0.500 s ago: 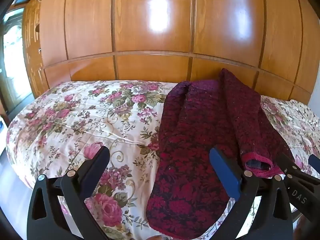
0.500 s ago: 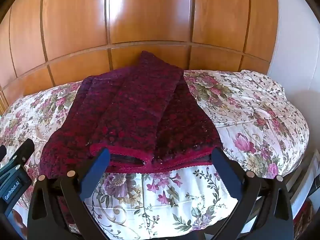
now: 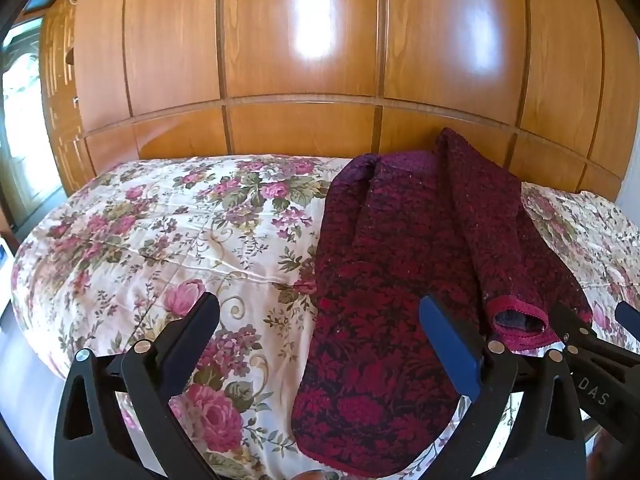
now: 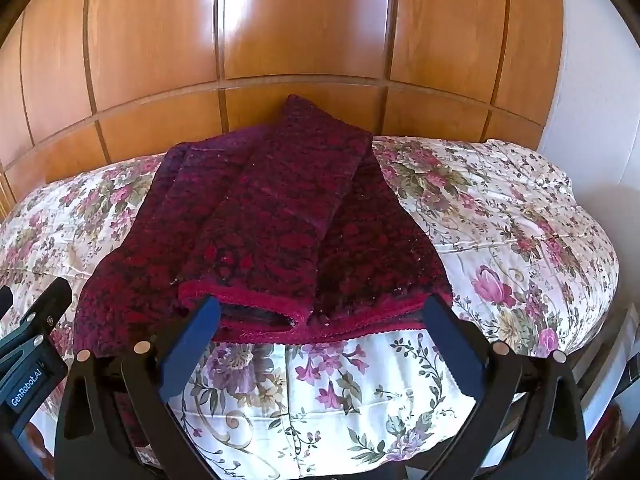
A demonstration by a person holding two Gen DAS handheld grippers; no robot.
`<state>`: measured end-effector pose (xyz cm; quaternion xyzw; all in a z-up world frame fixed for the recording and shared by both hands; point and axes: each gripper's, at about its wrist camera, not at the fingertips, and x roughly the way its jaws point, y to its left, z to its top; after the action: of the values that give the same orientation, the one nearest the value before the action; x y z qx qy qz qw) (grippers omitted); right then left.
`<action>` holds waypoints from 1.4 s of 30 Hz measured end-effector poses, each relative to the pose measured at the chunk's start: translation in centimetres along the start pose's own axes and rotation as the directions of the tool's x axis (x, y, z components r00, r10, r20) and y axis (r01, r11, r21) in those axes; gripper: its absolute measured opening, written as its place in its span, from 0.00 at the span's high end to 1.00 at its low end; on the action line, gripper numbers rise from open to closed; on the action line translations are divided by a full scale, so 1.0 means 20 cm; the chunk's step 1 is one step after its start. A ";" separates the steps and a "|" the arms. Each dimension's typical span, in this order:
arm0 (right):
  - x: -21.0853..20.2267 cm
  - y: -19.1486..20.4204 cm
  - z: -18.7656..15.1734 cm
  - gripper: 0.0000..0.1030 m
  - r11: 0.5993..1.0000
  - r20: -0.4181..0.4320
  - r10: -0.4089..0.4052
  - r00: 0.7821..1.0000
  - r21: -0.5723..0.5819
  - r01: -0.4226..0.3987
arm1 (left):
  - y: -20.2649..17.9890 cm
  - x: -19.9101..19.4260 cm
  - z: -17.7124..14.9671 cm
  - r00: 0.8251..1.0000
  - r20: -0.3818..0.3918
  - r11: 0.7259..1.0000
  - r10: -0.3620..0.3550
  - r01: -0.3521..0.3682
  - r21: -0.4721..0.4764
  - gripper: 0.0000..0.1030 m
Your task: Fold small clothes
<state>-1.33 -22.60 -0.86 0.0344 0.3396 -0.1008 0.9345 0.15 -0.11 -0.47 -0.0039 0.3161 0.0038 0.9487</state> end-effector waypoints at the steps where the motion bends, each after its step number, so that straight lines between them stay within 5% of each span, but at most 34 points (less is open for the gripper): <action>1: 0.00 0.01 0.00 0.02 1.000 -0.001 -0.003 1.000 -0.001 0.003 | 0.00 0.00 0.00 1.000 0.001 1.000 0.000 0.000 0.001 0.04; 42: -0.01 -0.08 0.02 0.02 0.999 -0.004 -0.017 1.000 0.038 0.017 | -0.03 0.03 -0.05 1.000 -0.025 0.998 0.008 -0.006 0.055 0.04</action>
<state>-1.51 -24.11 -0.42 0.0495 0.3397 -0.1150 0.9322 0.02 -0.63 -1.60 0.0230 0.3282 -0.0015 0.9443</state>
